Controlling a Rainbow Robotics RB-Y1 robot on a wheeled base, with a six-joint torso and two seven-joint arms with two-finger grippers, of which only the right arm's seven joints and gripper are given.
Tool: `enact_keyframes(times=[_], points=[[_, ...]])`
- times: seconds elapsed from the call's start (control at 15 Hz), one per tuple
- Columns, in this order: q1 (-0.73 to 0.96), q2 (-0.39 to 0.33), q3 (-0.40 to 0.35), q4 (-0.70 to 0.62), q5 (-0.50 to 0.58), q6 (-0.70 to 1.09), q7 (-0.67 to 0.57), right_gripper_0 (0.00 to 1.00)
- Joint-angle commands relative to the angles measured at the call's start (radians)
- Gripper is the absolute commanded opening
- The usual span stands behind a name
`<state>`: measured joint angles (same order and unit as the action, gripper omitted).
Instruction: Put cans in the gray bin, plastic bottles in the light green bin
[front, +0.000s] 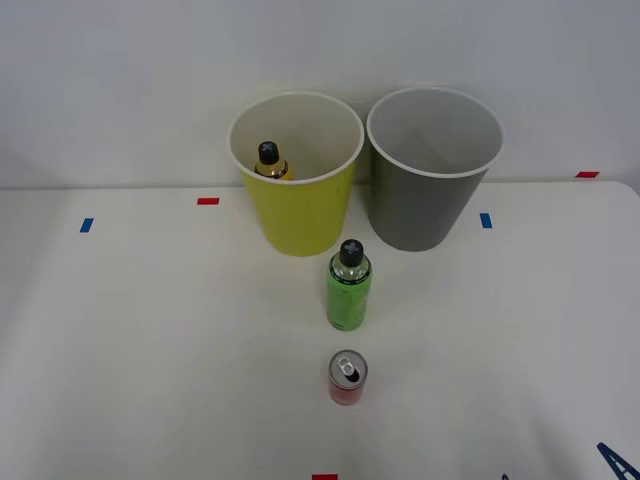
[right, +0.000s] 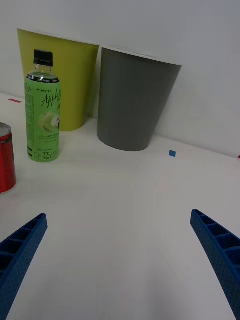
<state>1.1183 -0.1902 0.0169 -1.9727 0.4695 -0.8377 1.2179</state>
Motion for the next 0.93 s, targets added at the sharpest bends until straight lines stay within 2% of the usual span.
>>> enact_keyframes(times=[0.07,0.93], points=[[0.0,0.0,0.0,0.0,0.0,0.0,0.0,1.0],[0.0,0.0,0.0,0.0,0.0,0.0,0.0,1.0]])
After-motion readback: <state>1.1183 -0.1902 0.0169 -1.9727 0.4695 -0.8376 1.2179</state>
